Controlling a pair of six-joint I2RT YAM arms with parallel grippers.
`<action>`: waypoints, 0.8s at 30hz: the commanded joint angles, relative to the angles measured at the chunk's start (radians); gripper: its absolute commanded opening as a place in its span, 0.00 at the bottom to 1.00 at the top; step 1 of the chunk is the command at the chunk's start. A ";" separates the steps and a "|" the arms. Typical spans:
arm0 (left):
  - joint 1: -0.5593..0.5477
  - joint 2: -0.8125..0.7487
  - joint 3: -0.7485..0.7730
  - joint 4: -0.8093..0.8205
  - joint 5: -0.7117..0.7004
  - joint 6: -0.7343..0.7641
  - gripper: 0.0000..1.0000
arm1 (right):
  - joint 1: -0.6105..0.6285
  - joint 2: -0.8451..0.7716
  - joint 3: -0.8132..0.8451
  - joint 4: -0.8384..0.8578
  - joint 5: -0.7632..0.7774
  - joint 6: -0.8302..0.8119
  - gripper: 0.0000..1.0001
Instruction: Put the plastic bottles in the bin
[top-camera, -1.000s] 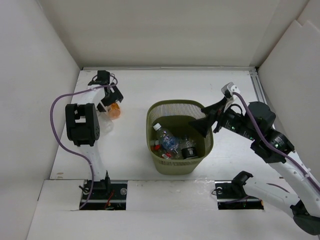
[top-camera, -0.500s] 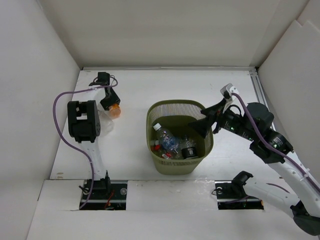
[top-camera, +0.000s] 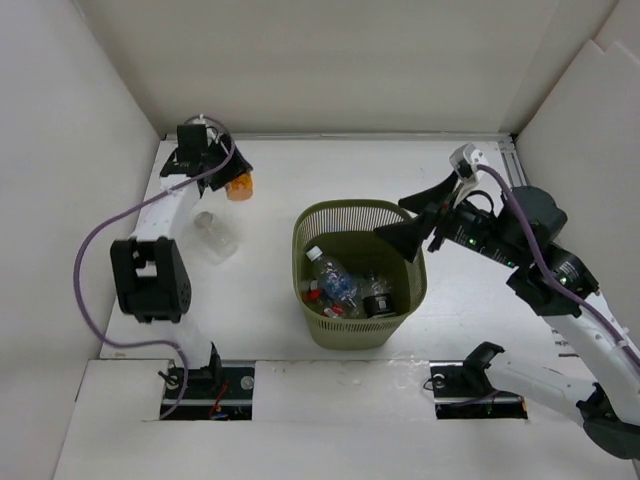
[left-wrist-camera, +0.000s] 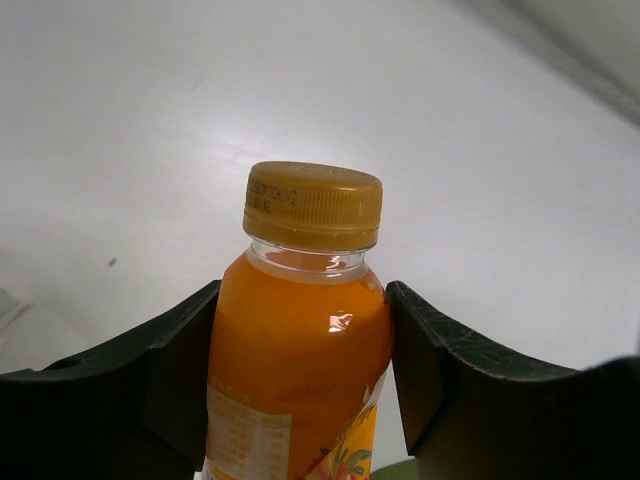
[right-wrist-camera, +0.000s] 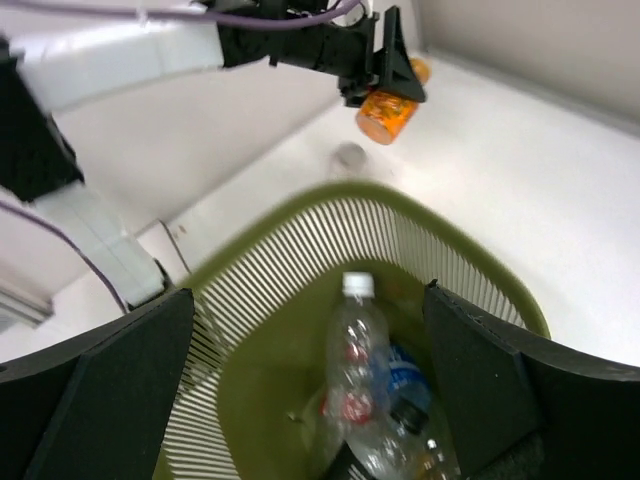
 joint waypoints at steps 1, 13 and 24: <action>-0.084 -0.247 -0.004 0.168 0.110 0.060 0.00 | 0.008 0.020 0.112 0.087 -0.077 0.018 1.00; -0.385 -0.654 -0.055 0.572 0.247 -0.082 0.00 | 0.042 0.171 0.103 0.432 -0.132 0.125 1.00; -0.385 -0.715 -0.093 0.808 0.435 -0.308 0.00 | 0.103 0.364 0.187 0.624 -0.126 0.182 1.00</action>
